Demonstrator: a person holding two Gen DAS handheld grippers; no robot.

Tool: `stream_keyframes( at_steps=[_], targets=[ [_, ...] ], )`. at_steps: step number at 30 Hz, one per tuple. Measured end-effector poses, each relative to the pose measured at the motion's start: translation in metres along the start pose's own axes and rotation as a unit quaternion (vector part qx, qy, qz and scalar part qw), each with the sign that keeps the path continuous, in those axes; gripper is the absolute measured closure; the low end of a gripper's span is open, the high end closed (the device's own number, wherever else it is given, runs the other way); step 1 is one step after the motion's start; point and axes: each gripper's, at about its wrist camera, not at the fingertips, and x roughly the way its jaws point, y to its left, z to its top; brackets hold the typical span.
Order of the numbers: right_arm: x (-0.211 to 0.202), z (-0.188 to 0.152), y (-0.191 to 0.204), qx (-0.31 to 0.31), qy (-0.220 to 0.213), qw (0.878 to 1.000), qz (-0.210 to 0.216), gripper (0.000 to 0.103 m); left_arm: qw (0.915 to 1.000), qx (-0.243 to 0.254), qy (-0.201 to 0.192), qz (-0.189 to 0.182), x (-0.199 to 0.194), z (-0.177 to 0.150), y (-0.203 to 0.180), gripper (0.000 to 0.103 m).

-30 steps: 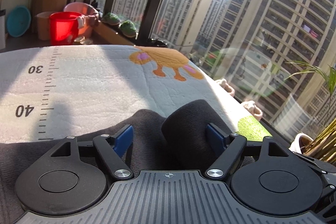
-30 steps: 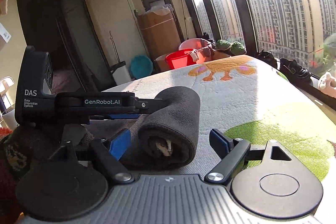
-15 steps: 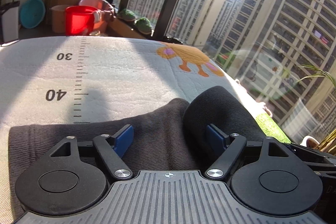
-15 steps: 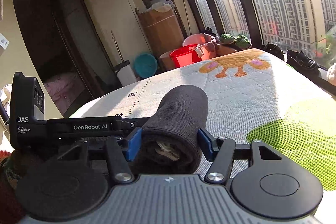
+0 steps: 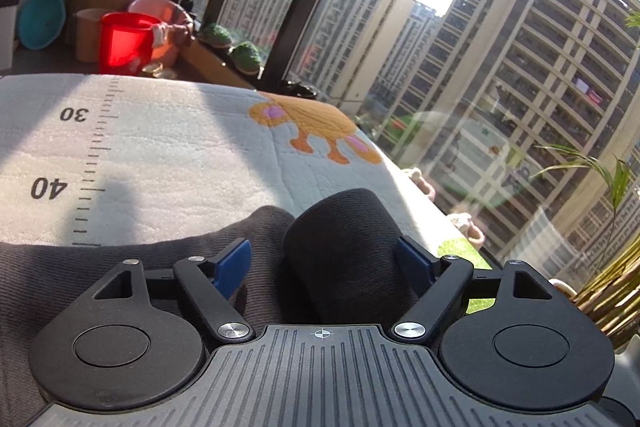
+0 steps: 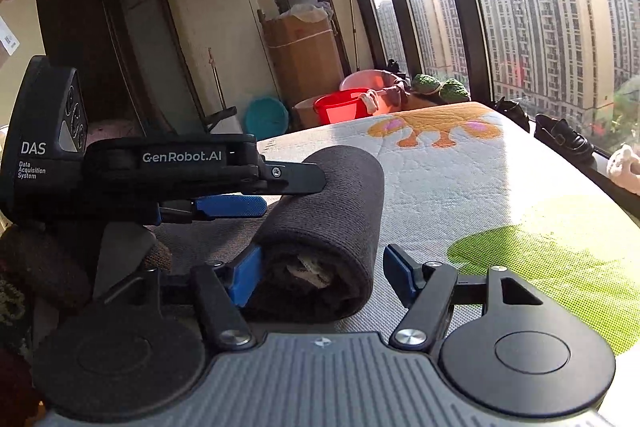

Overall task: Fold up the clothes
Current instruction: 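Keep rolling the pants roll forward with the right tool while the left tool steadies it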

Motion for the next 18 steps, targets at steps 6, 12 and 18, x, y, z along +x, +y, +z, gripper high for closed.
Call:
stream_keyframes(
  at_steps=[6, 12, 18],
  targets=[
    [0.003, -0.001, -0.019, 0.066, 0.009, 0.998, 0.003, 0.0, 0.9994, -0.031, -0.014, -0.009, 0.002, -0.011, 0.013, 0.007],
    [0.005, -0.003, -0.024, 0.086, 0.013, 0.996, 0.01, 0.0, 0.9994, -0.019, -0.028, -0.009, 0.002, -0.016, 0.012, 0.005],
    [0.01, -0.003, -0.027, 0.102, 0.017, 0.994, 0.019, 0.0, 0.9993, -0.023, -0.027, -0.013, 0.003, -0.017, 0.013, 0.005]
  ],
)
